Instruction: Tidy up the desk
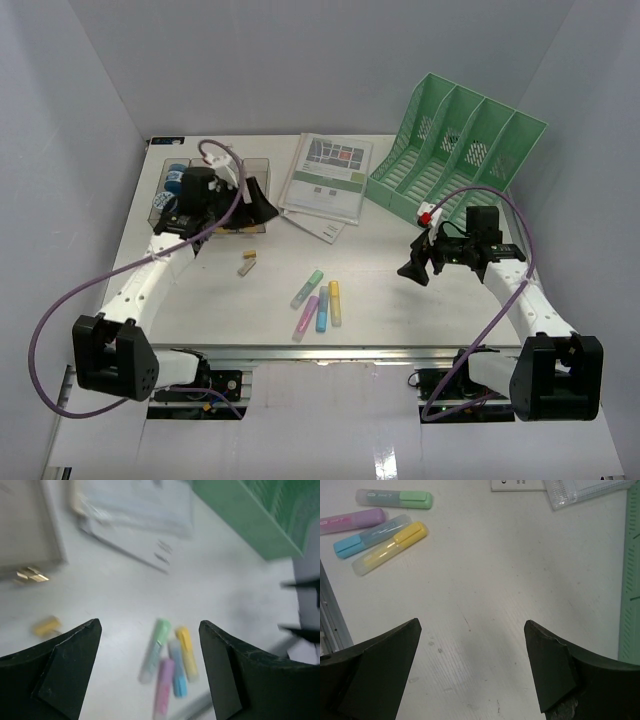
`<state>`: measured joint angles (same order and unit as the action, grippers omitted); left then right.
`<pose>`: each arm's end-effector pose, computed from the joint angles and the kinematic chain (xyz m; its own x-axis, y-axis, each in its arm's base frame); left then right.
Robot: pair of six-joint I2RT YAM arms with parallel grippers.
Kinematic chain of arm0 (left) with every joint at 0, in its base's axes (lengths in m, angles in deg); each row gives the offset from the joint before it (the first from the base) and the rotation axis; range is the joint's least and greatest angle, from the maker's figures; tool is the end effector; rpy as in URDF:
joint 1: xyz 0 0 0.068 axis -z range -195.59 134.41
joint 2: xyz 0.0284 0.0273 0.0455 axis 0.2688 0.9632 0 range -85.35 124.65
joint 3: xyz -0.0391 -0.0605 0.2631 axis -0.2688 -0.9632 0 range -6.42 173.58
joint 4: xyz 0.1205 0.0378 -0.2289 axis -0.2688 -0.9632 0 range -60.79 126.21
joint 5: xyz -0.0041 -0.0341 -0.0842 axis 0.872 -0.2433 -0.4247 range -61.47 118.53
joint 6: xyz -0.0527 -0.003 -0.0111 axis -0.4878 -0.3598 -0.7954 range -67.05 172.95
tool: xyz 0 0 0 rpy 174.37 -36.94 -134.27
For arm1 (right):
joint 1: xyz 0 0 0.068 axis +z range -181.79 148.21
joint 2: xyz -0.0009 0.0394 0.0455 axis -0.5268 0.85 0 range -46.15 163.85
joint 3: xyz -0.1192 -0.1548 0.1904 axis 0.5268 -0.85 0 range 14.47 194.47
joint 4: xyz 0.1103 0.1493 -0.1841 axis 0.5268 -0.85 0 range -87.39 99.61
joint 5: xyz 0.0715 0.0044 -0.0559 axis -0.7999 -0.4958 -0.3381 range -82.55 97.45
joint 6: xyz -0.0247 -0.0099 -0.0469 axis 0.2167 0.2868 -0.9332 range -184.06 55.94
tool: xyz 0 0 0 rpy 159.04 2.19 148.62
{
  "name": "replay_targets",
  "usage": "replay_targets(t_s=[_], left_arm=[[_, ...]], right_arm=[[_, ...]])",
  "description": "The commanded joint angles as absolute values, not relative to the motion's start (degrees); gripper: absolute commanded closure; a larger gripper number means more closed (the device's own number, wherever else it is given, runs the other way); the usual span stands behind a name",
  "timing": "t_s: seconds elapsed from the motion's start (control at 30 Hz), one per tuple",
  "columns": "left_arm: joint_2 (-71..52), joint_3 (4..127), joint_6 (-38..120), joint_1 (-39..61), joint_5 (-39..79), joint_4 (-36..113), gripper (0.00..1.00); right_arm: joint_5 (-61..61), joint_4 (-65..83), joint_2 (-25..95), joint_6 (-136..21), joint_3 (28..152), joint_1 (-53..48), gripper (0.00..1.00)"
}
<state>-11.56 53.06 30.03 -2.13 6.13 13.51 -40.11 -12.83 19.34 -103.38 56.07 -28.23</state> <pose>0.2729 -0.0793 0.3002 -0.7382 -0.1936 -0.6462 0.2429 0.8174 -0.5223 0.2243 0.0403 0.2384 -0.2099 -0.4415 -0.8724 -0.8833 0.4681 -0.0244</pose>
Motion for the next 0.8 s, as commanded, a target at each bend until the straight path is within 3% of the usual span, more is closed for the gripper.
replay_targets(t_s=[0.0,0.2,0.47,0.77], left_arm=[[-18.69,41.40,26.17,8.77,2.70,14.44,0.24],[-21.94,36.01,25.31,19.75,12.80,14.37,0.27],[-15.57,37.10,22.80,34.43,28.87,10.36,0.29],[-7.13,40.42,19.84,41.59,40.87,5.75,0.35]], right_arm=[[-44.11,-16.07,16.45,-109.22,53.74,-31.38,0.10],[-45.57,-16.34,13.18,-112.06,50.15,-34.32,0.08],[-46.94,-17.02,13.74,-112.03,49.74,-37.51,0.05],[-47.60,-16.79,13.88,-111.61,49.80,-38.21,0.05]])
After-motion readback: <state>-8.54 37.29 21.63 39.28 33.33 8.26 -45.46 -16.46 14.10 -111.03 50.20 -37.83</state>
